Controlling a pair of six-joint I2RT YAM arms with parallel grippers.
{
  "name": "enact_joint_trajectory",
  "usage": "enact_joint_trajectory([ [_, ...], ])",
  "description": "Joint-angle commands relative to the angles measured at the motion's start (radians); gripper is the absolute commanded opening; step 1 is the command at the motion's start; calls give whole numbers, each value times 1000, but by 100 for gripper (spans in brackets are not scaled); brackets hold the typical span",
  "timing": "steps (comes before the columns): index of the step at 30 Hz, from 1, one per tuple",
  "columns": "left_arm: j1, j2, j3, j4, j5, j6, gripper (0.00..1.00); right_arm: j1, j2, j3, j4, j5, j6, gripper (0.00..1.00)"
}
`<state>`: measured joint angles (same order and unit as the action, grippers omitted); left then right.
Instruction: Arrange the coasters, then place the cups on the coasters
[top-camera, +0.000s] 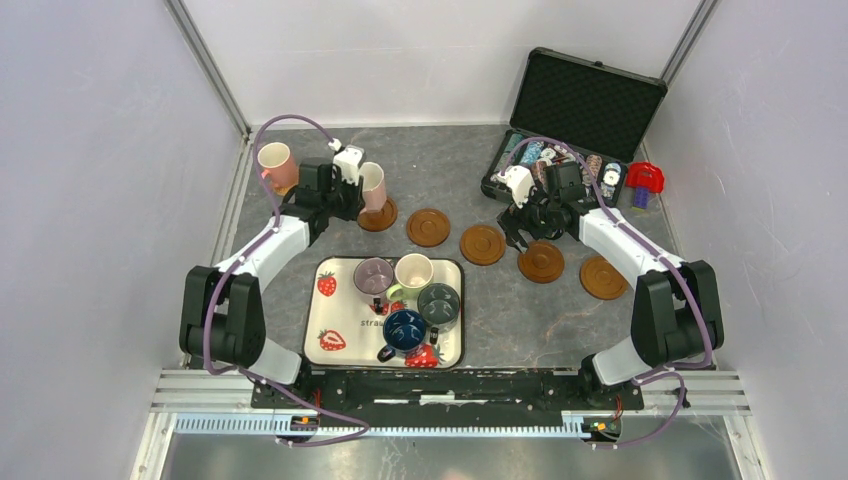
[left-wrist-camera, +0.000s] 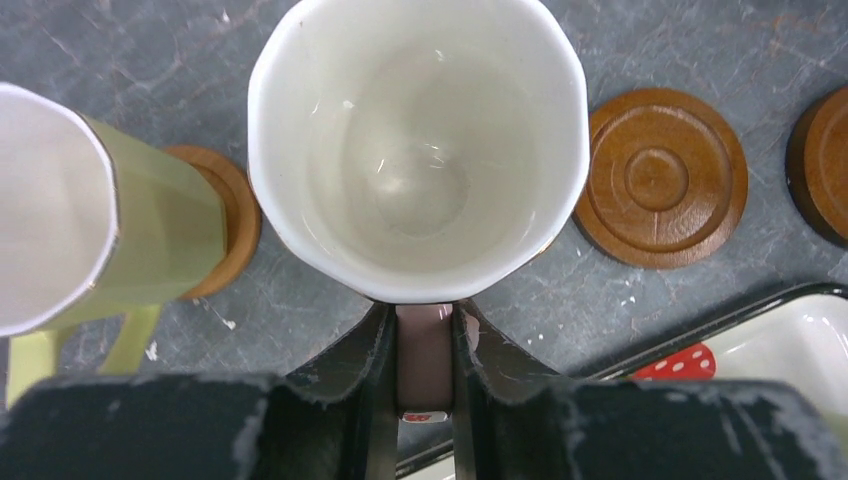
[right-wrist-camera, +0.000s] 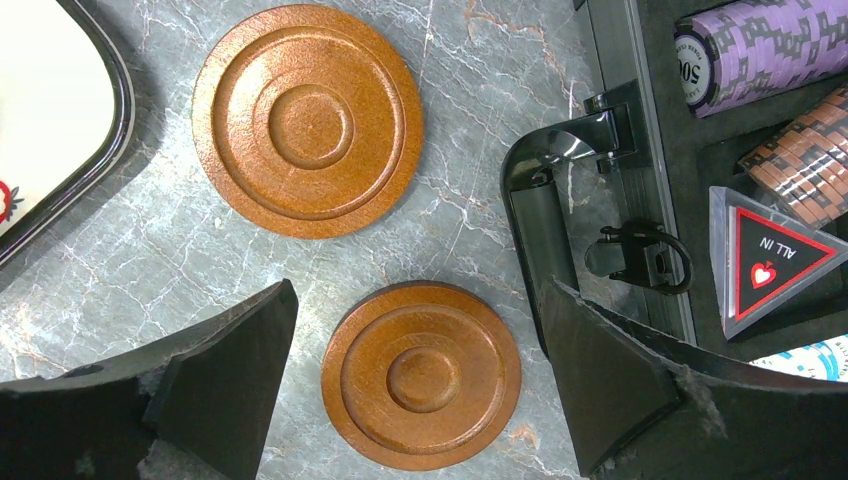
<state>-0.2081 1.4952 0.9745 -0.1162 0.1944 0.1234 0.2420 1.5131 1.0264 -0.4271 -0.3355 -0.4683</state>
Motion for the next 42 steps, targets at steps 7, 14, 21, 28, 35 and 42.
enact_joint_trajectory([
  [7,1,18,12,223,45,-41,2,0,-31,23,18,4,-1,98],
  [14,1,38,3,208,37,-27,2,0,-23,28,17,3,-1,98],
  [21,1,58,-2,198,44,-25,2,0,-14,31,17,2,0,98],
  [28,1,77,-8,198,36,-23,2,0,-10,36,17,2,0,98],
  [35,1,81,-12,188,25,-24,2,-1,-3,41,16,2,0,98],
  [42,1,83,-14,169,8,0,5,0,-1,41,16,-2,-1,98],
])
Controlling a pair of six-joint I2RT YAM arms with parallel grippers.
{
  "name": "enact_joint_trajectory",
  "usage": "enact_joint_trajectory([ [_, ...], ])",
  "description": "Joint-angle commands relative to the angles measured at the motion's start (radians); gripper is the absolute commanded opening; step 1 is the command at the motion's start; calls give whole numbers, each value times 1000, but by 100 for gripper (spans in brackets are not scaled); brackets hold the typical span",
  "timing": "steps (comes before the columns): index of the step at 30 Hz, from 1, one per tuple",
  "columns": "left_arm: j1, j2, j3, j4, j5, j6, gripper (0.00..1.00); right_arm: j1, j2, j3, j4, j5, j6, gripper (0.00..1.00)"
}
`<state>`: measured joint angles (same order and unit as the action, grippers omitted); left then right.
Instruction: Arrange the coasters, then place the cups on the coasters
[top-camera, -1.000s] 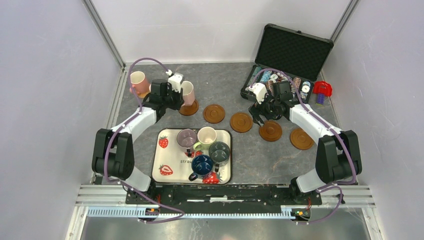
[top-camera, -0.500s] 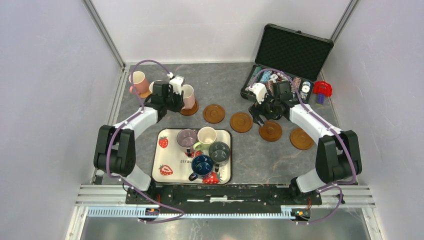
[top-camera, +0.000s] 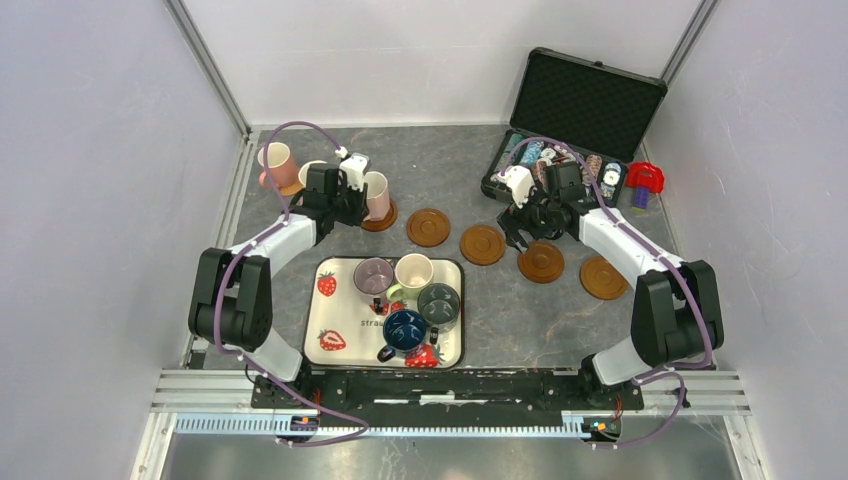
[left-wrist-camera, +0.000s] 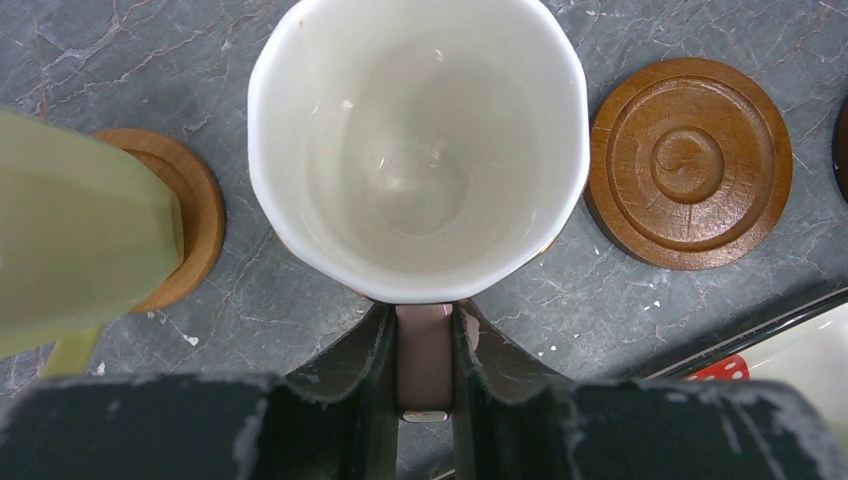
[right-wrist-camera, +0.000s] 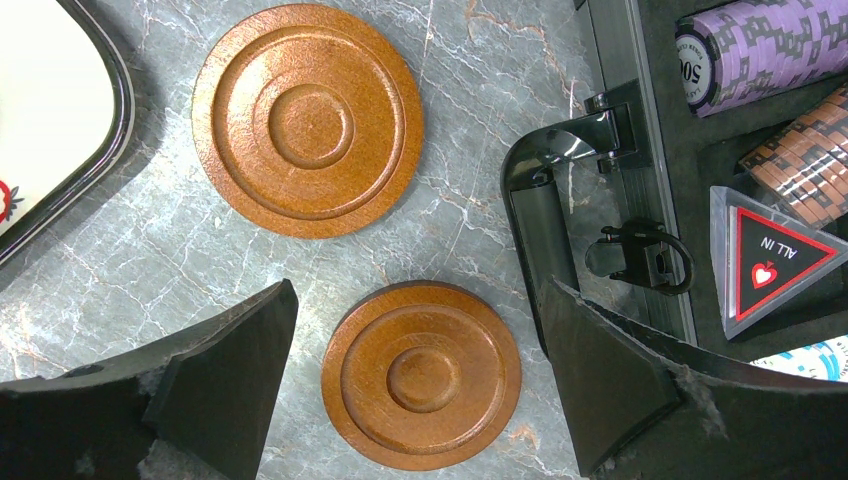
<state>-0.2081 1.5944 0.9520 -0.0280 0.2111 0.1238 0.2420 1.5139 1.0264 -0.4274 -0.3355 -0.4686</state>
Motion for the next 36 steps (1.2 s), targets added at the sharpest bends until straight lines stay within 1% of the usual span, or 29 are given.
enact_joint_trajectory([
  [1,2,-17,7,78,-6,-1,6,0,-2,41,16,-1,-1,98],
  [2,1,-18,4,77,-3,-2,10,0,-2,40,16,0,-2,98],
  [3,1,-19,1,74,0,-2,12,0,-3,40,16,0,-3,98],
  [8,1,-38,-11,50,-4,-5,14,0,-9,32,17,4,-6,98],
  [17,1,-57,-18,33,-13,-2,16,0,-12,24,22,-1,-4,98],
  [18,1,-58,-18,33,-13,0,20,0,-11,23,22,-1,-4,98],
  [20,1,-53,-15,33,-10,3,33,0,-11,21,23,-1,-4,98],
  [22,1,-50,-13,8,-16,5,42,0,-12,21,22,-3,-4,98],
  [25,1,-49,-13,-1,-23,2,49,0,-14,23,22,-1,-4,98],
  [30,2,-62,-13,-20,-22,8,56,-1,-15,23,22,0,-5,98],
  [31,2,-70,-13,-27,-24,9,58,0,-14,22,22,0,-5,98],
  [33,4,-88,-13,-49,-18,12,68,0,-14,24,21,0,-5,98],
  [35,4,-113,-13,-79,-10,20,84,0,-15,23,21,1,-5,98],
  [36,5,-131,-13,-100,-10,23,89,0,-14,24,21,0,-5,98],
])
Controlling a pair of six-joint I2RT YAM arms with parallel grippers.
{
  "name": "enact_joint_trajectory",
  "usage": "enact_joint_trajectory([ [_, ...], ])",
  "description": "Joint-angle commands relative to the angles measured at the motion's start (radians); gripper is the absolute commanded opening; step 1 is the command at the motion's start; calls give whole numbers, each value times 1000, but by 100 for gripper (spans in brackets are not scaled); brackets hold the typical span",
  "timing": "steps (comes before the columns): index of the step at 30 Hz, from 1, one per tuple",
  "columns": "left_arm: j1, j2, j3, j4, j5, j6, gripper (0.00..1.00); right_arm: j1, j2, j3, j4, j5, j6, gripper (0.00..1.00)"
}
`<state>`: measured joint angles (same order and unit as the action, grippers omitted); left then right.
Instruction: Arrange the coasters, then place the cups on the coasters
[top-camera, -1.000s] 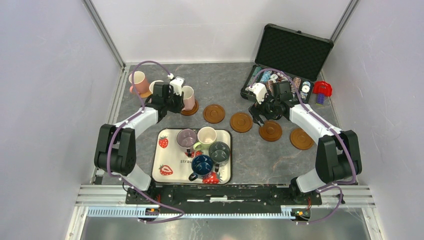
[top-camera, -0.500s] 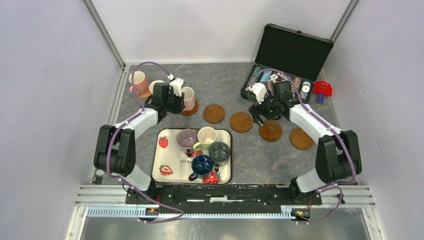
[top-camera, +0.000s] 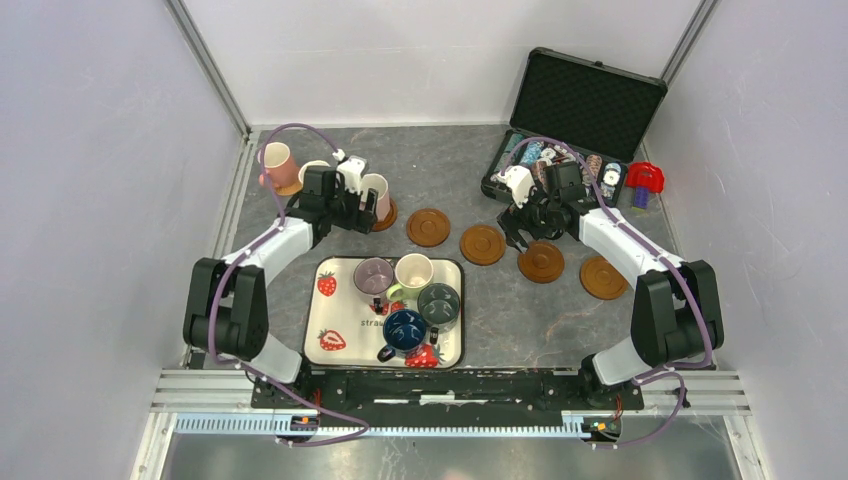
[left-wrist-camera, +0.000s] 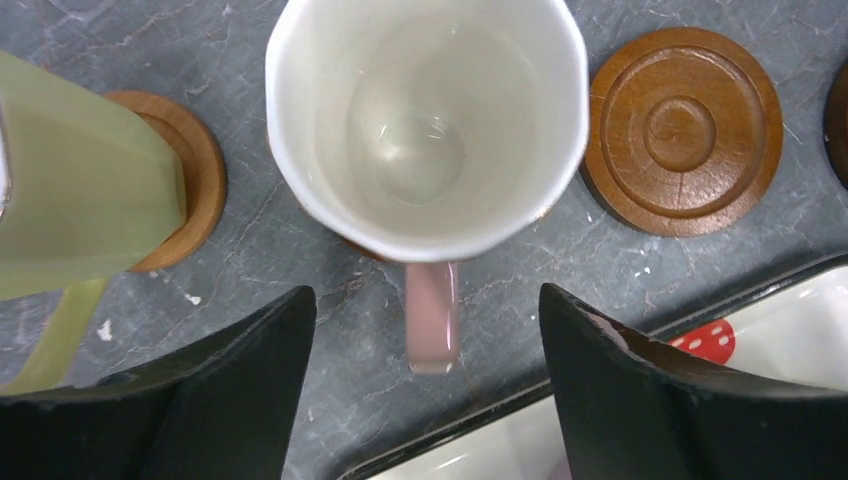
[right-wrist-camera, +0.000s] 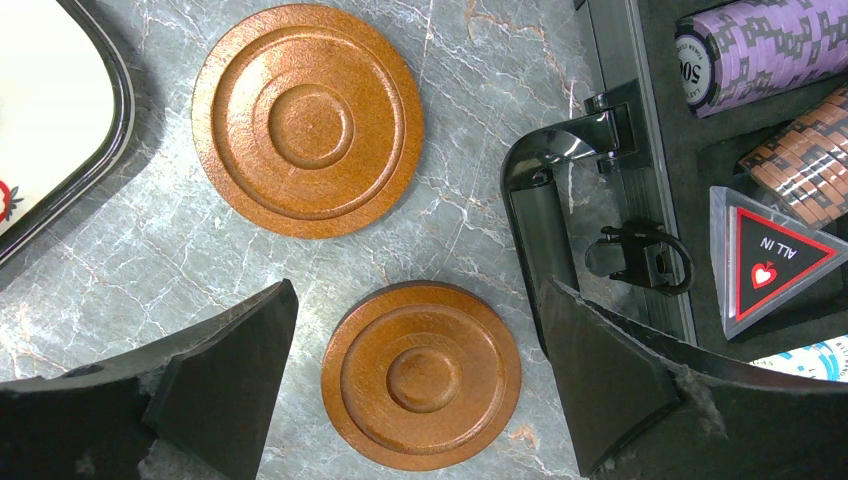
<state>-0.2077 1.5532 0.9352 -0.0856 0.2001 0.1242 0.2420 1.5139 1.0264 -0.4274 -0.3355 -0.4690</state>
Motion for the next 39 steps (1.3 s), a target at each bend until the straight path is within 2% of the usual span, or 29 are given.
enact_joint_trajectory([
  [1,8,-104,5,-65,1,25,95,0,-15,24,20,0,-4,98],
  [3,19,-144,5,-108,2,25,100,0,-16,24,21,1,-5,98],
  [7,63,-239,24,-235,26,31,100,0,-19,27,18,1,-6,98],
  [12,115,-348,82,-484,99,80,100,0,-17,27,17,-1,-7,98],
  [18,103,-422,133,-774,302,242,100,0,-4,24,22,-12,4,98],
  [21,45,-445,125,-835,313,333,100,0,2,27,23,-21,9,98],
  [23,-2,-447,122,-862,319,387,100,-1,5,28,24,-22,13,98],
  [25,-47,-448,122,-891,354,451,95,0,6,32,21,-25,12,98],
  [29,-117,-449,120,-962,380,553,76,0,4,38,16,-20,7,98],
  [32,-147,-484,94,-1019,380,613,69,-1,-3,38,14,-16,7,98],
  [34,-175,-512,51,-1009,352,630,67,0,-8,31,19,-16,8,98],
  [36,-207,-532,12,-921,279,582,68,0,-12,21,24,-18,13,98],
  [39,-211,-497,21,-814,229,524,73,0,-16,11,25,-20,13,98],
])
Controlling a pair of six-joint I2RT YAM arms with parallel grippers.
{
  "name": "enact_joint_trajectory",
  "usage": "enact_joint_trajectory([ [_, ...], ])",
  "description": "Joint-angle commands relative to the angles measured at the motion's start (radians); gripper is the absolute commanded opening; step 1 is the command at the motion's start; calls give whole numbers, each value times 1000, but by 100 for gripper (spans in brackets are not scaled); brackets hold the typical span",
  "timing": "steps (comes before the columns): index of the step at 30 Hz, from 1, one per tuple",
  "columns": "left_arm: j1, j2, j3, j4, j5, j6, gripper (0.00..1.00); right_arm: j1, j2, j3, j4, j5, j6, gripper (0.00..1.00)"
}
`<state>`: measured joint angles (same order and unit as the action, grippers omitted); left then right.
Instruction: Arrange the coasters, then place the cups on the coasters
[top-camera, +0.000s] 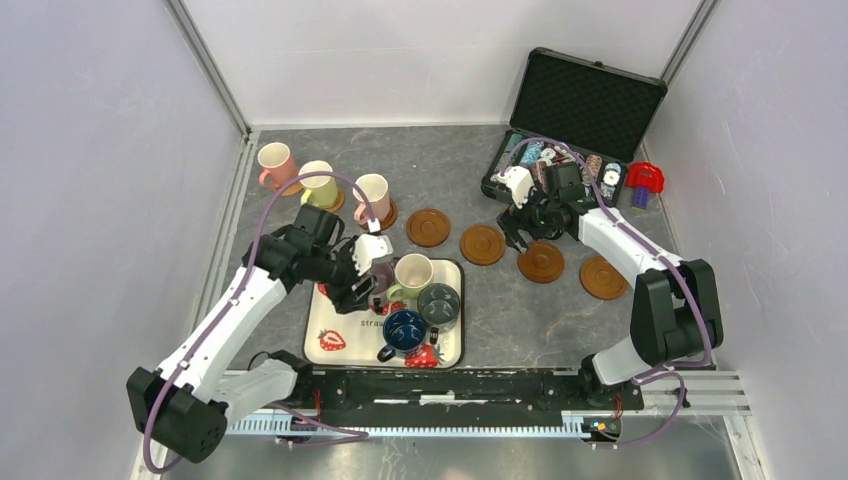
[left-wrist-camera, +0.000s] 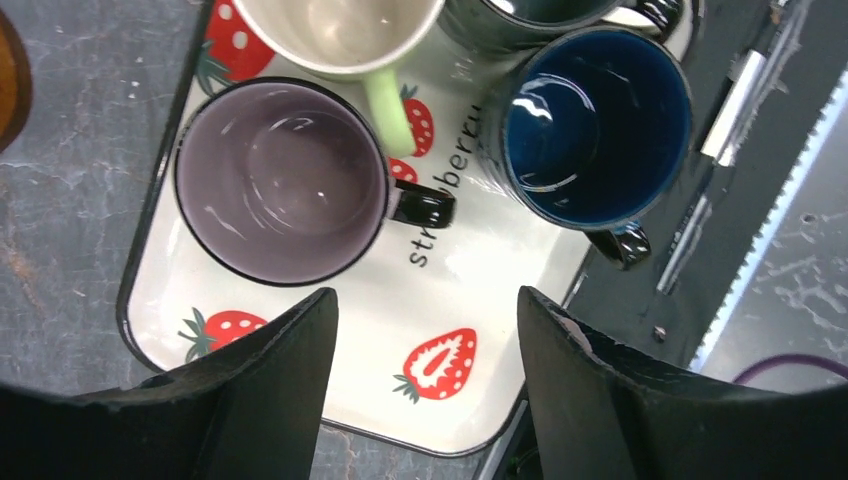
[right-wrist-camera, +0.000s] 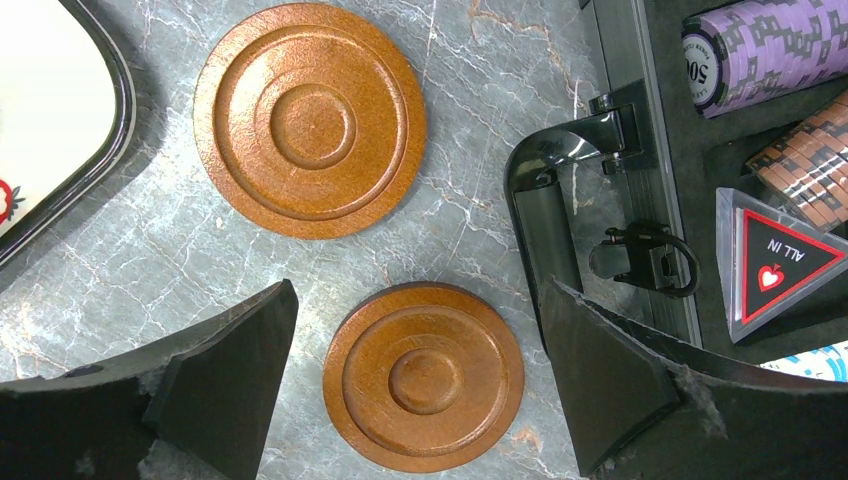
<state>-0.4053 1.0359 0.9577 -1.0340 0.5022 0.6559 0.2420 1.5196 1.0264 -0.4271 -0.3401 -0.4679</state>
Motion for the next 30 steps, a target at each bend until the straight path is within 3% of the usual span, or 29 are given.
enact_joint_trajectory([
  [1,-14,51,19,154,-86,-39,73,0,-22,12,22,-17,12,98],
  [8,-13,244,173,284,-156,-264,62,-1,-34,7,18,-14,8,98],
  [13,-12,399,292,284,-201,-329,57,0,-36,1,18,-10,6,98],
  [19,-16,541,407,219,-220,-323,54,0,-34,3,21,-1,5,98],
  [30,-65,638,397,163,-257,-258,53,-1,-29,7,23,11,3,98],
])
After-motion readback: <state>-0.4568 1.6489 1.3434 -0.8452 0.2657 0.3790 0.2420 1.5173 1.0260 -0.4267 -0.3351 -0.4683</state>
